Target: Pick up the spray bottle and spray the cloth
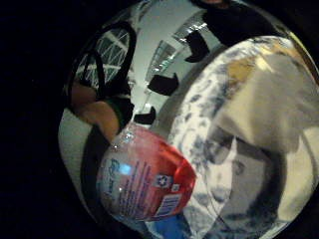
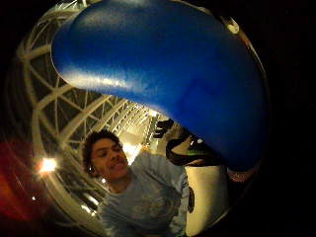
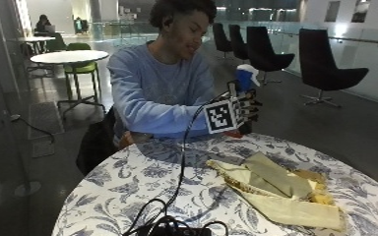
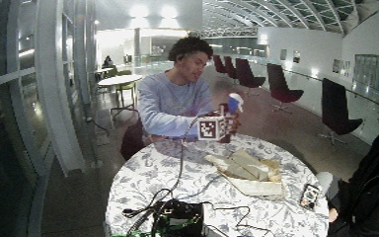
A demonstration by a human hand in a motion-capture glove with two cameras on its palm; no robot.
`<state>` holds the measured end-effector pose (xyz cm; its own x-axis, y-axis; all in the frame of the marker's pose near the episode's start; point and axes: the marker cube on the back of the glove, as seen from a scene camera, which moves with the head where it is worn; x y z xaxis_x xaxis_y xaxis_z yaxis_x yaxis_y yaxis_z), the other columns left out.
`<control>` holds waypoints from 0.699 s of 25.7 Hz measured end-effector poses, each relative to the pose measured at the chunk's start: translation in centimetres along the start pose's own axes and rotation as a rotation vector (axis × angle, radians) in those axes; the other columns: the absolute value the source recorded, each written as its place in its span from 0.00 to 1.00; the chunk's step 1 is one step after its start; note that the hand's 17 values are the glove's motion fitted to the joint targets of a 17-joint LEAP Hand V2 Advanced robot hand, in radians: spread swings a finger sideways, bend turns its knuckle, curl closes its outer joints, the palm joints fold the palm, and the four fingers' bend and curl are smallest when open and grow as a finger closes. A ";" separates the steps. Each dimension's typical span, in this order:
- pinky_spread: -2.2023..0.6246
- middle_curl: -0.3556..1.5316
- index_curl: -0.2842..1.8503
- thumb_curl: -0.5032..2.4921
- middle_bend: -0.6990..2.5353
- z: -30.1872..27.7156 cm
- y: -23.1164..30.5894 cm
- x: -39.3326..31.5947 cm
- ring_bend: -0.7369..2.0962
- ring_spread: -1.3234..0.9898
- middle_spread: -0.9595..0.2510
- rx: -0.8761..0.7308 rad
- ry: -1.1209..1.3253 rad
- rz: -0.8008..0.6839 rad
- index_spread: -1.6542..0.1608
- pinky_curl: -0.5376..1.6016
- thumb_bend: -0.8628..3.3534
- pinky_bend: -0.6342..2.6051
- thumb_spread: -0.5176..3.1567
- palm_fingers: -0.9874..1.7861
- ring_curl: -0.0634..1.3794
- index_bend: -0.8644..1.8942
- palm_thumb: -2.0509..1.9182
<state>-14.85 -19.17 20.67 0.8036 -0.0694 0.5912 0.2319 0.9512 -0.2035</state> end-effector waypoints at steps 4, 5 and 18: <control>0.84 0.47 0.28 0.38 0.34 5.0 -1.1 0.7 0.48 0.55 0.73 -0.052 -0.022 -0.109 0.80 0.41 0.20 0.25 0.37 0.75 0.33 0.36 0.73; 0.84 0.47 0.28 0.37 0.35 6.0 -1.3 1.3 0.48 0.55 0.73 -0.071 -0.015 -0.116 0.80 0.41 0.20 0.24 0.37 0.75 0.33 0.36 0.73; 0.83 0.47 0.29 0.35 0.35 9.5 -0.5 6.0 0.46 0.54 0.73 -0.141 0.134 -0.070 0.79 0.38 0.20 0.24 0.41 0.73 0.32 0.37 0.72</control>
<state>-15.34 -17.22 31.80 0.8467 -0.1820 0.5000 0.3564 0.8917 -0.2790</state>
